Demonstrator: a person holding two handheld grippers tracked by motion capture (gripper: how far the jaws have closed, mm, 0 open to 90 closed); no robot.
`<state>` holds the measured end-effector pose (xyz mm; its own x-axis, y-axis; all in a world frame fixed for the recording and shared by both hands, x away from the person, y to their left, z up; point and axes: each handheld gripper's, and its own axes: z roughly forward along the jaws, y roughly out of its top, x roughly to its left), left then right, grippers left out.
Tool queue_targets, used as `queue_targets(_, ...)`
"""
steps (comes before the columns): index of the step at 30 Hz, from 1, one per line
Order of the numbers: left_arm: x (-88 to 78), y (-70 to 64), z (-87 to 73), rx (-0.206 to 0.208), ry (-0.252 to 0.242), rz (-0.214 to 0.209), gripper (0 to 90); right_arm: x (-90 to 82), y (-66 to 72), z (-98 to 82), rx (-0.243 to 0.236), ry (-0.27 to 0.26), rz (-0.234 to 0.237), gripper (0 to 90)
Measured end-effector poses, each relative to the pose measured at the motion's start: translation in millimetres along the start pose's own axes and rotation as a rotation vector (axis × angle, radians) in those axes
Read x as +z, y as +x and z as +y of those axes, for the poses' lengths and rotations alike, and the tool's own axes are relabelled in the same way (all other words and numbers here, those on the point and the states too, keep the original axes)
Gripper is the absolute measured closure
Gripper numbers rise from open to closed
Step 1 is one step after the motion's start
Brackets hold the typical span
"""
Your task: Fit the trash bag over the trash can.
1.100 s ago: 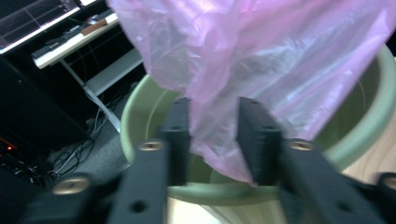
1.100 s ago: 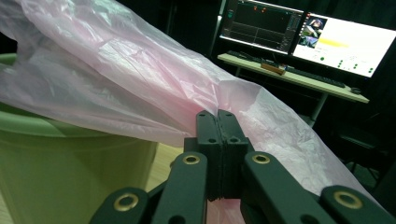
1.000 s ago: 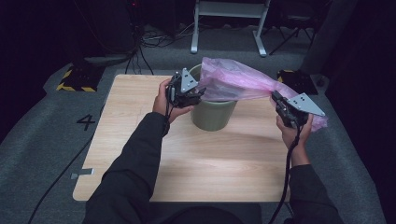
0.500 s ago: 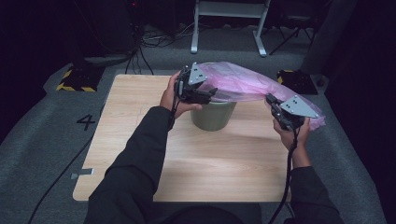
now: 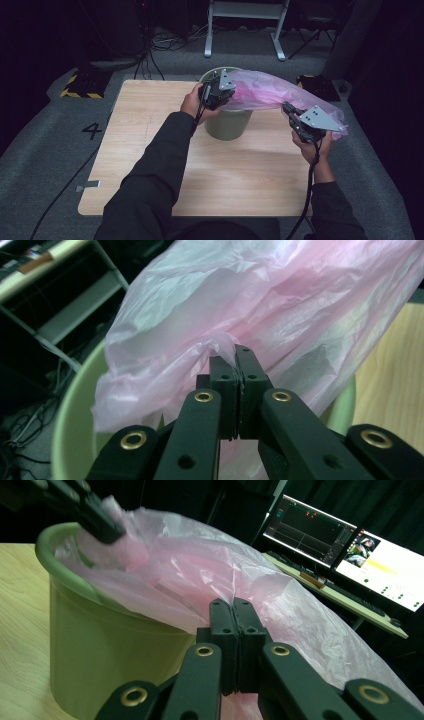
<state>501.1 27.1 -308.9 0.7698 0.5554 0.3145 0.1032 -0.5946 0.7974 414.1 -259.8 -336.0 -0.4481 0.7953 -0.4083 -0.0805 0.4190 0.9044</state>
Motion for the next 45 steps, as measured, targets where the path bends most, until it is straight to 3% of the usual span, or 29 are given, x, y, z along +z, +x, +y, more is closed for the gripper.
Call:
queue_targets(5,1.1,-0.4,-1.3,0.009,0.033,-0.046,89.2,1.1,2.5,10.3,-0.010,-0.017,0.013,89.8)
queue_targets(10,-1.0,3.2,-4.3,0.003,0.044,-0.049,87.0,11.9,10.8,24.8,-0.041,0.002,0.032,89.7)
queue_targets(12,-2.4,3.2,-4.2,0.003,0.040,-0.035,79.6,18.1,13.9,29.9,-0.053,0.021,0.044,89.8)
queue_targets(15,-8.6,1.8,-4.4,-0.019,-0.013,-0.025,58.3,26.6,17.5,34.4,-0.065,0.048,0.054,89.8)
queue_targets(18,-15.2,-4.6,-3.9,-0.016,-0.066,0.008,36.5,31.1,20.3,35.4,-0.064,0.066,0.065,89.8)
queue_targets(23,-25.6,-10.9,-1.5,-0.033,-0.139,0.030,23.0,26.8,21.5,34.0,-0.053,0.068,0.079,89.8)
queue_targets(28,-34.8,-8.6,-2.5,-0.032,-0.171,0.083,21.8,16.6,17.3,30.2,-0.054,0.093,0.072,89.8)
queue_targets(31,-35.6,-4.2,-3.5,-0.059,-0.183,0.127,23.3,12.7,12.4,27.4,-0.042,0.103,0.068,89.8)
queue_targets(36,-25.9,2.6,-5.1,-0.088,-0.150,0.118,30.2,8.9,8.0,23.5,-0.045,0.121,0.076,89.8)
queue_targets(37,-23.9,2.7,-5.3,-0.093,-0.141,0.121,34.2,8.0,7.7,23.2,-0.048,0.125,0.074,89.8)
queue_targets(40,-17.2,4.6,-6.6,-0.056,-0.081,0.100,58.8,6.0,7.4,23.3,-0.056,0.124,0.081,89.8)
queue_targets(41,-15.6,5.2,-6.8,-0.052,-0.066,0.087,72.6,5.3,7.4,23.6,-0.059,0.127,0.083,89.7)
queue_targets(42,-12.9,6.4,-7.1,-0.045,-0.044,0.058,76.2,5.0,7.4,23.9,-0.061,0.127,0.085,89.7)
queue_targets(45,-8.8,6.5,-7.5,-0.025,-0.009,0.031,88.1,3.7,7.0,26.0,-0.058,0.117,0.093,89.6)
